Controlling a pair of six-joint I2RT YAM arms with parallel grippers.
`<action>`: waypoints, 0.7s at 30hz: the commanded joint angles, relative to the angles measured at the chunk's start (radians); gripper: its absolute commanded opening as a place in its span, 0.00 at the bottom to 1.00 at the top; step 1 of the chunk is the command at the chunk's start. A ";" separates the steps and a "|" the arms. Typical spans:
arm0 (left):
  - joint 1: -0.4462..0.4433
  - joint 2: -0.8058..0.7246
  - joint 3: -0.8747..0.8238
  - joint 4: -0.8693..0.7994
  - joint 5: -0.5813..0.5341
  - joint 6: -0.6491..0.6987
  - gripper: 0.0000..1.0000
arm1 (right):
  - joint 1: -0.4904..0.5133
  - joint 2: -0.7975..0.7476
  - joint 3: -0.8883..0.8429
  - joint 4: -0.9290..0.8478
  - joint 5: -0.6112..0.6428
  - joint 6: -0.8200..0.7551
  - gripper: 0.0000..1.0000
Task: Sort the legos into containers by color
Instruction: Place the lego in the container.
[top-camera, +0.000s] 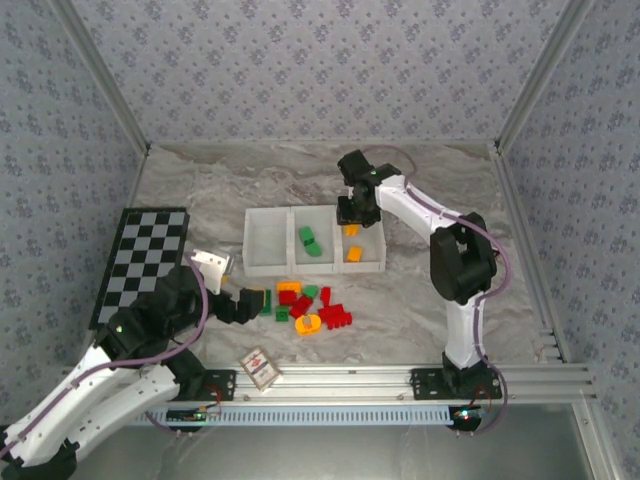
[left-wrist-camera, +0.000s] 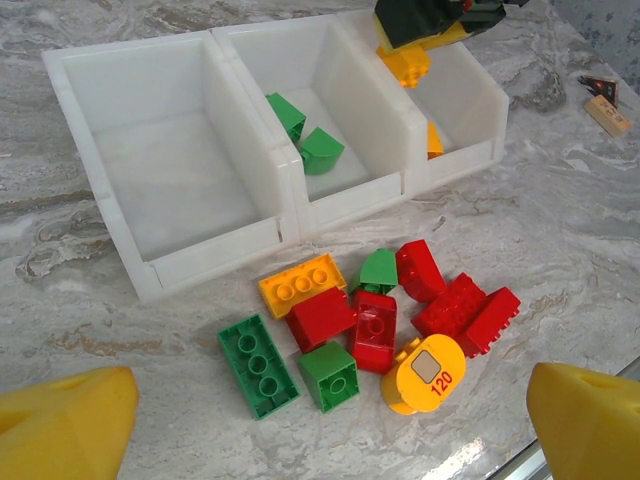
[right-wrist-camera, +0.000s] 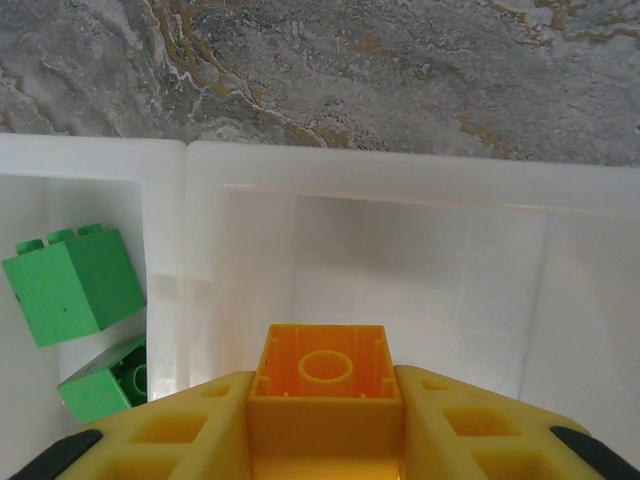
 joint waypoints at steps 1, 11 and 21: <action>-0.005 0.006 -0.002 0.014 -0.002 -0.007 1.00 | -0.009 0.015 0.022 0.005 -0.021 -0.004 0.44; -0.006 0.007 -0.002 0.014 -0.002 -0.007 1.00 | -0.003 -0.059 -0.022 -0.003 0.005 -0.021 0.57; -0.006 0.007 -0.002 0.013 -0.001 -0.007 1.00 | 0.064 -0.340 -0.287 0.081 0.026 -0.206 0.59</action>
